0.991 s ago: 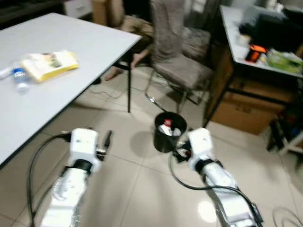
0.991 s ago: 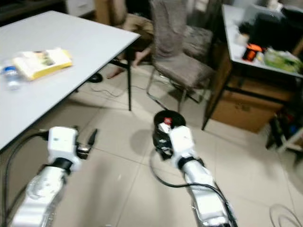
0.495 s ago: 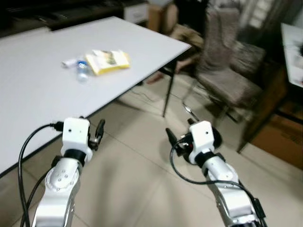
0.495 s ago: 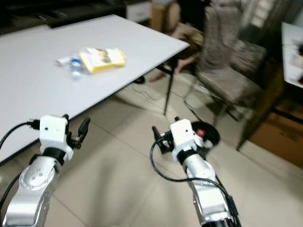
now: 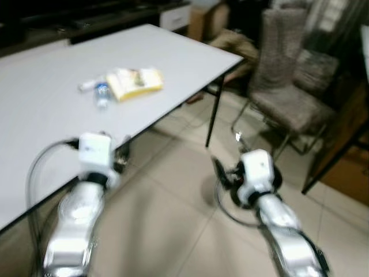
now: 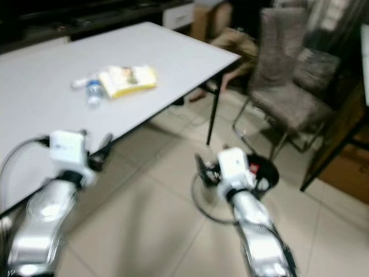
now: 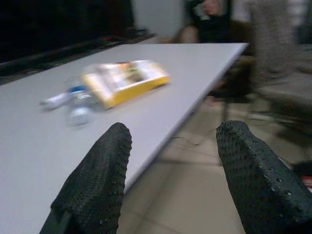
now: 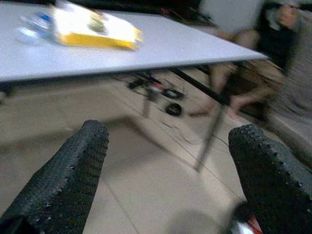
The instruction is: Picking trash to rubbish bin
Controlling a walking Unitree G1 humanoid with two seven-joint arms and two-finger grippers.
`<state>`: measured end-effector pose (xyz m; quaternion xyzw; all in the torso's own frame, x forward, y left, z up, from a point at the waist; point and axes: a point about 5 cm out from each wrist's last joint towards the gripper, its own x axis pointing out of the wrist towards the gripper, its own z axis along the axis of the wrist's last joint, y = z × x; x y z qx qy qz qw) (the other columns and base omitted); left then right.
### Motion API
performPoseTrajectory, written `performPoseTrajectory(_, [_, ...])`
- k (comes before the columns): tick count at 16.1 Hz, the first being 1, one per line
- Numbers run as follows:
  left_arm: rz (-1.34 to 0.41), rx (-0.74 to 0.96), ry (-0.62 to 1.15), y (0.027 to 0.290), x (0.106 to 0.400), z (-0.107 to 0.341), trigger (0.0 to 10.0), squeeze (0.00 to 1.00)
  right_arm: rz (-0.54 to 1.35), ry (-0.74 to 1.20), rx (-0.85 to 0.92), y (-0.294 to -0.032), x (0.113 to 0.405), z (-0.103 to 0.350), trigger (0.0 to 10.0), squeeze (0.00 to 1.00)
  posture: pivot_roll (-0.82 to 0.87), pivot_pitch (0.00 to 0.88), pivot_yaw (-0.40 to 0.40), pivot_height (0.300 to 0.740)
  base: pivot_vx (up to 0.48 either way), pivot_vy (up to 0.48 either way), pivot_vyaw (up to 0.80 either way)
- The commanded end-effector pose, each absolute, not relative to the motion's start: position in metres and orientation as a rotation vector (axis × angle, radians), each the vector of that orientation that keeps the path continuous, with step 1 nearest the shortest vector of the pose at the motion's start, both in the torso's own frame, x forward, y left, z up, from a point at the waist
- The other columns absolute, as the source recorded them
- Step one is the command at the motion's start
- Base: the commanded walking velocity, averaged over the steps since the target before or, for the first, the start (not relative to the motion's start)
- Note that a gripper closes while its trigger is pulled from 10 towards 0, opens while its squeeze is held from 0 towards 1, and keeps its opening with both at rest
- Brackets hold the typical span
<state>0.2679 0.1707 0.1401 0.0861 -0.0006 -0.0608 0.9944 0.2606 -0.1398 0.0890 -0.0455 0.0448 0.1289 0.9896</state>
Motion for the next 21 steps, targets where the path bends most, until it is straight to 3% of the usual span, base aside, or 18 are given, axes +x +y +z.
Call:
performPoseTrajectory(1, [-0.096, 0.183, -0.008, 0.177, 0.271, 0.144, 10.0, 0.0, 0.234, 0.051, -0.073, -0.141, 0.263, 0.1, 10.0, 0.0, 0.03, 0.0, -0.064, 0.74, 0.33, 0.0, 0.0])
performPoseTrajectory(7, [-0.102, 0.172, -0.001, 0.178, 0.276, 0.143, 10.0, 0.0, 0.298, 0.021, -0.125, -0.136, 0.262, 0.108, 10.0, 0.0, 0.01, 0.0, -0.053, 0.74, 0.334, 0.0, 0.0])
performPoseTrajectory(12, [-0.105, 0.17, -0.002, 0.182, 0.277, 0.145, 10.0, 0.0, 0.329, -0.001, -0.133, -0.128, 0.264, 0.114, 10.0, 0.0, 0.01, 0.0, -0.049, 0.74, 0.339, 0.0, 0.8])
performPoseTrajectory(21, [-0.108, 0.172, 0.0, 0.181, 0.28, 0.145, 10.0, 0.0, 0.352, -0.008, -0.165, -0.115, 0.279, 0.116, 10.0, 0.0, 0.02, 0.0, -0.05, 0.74, 0.37, 0.0, 0.0])
